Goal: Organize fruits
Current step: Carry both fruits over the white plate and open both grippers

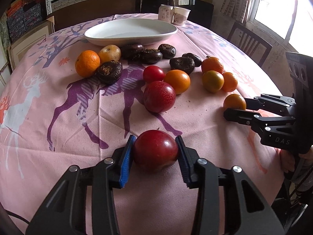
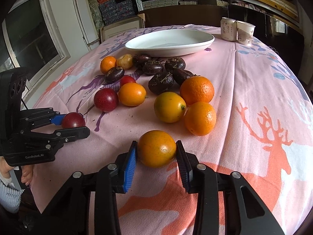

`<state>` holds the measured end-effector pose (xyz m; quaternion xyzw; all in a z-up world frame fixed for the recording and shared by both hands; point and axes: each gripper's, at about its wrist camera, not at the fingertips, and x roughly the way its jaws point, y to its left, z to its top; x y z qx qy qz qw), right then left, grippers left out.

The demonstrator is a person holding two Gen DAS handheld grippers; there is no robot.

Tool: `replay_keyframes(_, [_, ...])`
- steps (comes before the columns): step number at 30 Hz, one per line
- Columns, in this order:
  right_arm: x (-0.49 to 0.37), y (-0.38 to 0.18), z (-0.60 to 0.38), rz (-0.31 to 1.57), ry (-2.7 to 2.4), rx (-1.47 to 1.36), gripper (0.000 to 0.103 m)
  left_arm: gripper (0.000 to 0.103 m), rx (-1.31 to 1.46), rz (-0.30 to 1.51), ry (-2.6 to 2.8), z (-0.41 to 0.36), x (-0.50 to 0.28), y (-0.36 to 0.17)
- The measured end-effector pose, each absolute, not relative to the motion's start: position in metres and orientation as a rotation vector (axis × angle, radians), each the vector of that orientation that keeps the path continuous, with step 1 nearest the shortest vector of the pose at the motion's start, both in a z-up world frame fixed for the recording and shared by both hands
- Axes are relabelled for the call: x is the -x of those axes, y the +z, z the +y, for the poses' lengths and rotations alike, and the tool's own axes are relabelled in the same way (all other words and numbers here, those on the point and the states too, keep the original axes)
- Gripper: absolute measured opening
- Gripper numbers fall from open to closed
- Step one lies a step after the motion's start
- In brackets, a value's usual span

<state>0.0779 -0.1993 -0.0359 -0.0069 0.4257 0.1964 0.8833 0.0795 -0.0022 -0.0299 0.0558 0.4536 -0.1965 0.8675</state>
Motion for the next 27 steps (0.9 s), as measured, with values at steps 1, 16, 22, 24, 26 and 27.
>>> replay_keyframes(1, [-0.078, -0.036, -0.198, 0.884, 0.406, 0.022, 0.039, 0.041, -0.124, 0.946, -0.41, -0.003, -0.079, -0.03])
replay_keyframes(16, [-0.123, 0.034, -0.213, 0.733, 0.428, -0.083, 0.039, 0.041, -0.036, 0.815, -0.416, -0.004, -0.142, 0.03])
replay_keyframes(22, [-0.217, 0.039, -0.209, 0.737, 0.398, -0.183, 0.039, 0.041, -0.014, 0.811, -0.354, -0.01, -0.223, 0.036])
replay_keyframes(24, [-0.245, 0.034, -0.206, 0.749, 0.392, -0.211, 0.039, 0.041, -0.01, 0.818, -0.338, -0.011, -0.246, 0.033])
replay_keyframes(26, [-0.267, 0.029, -0.203, 0.761, 0.391, -0.215, 0.039, 0.041, -0.003, 0.819, -0.329, -0.011, -0.265, 0.03])
replay_keyframes(27, [-0.277, 0.026, -0.201, 0.767, 0.393, -0.214, 0.039, 0.041, 0.004, 0.819, -0.327, -0.012, -0.273, 0.028])
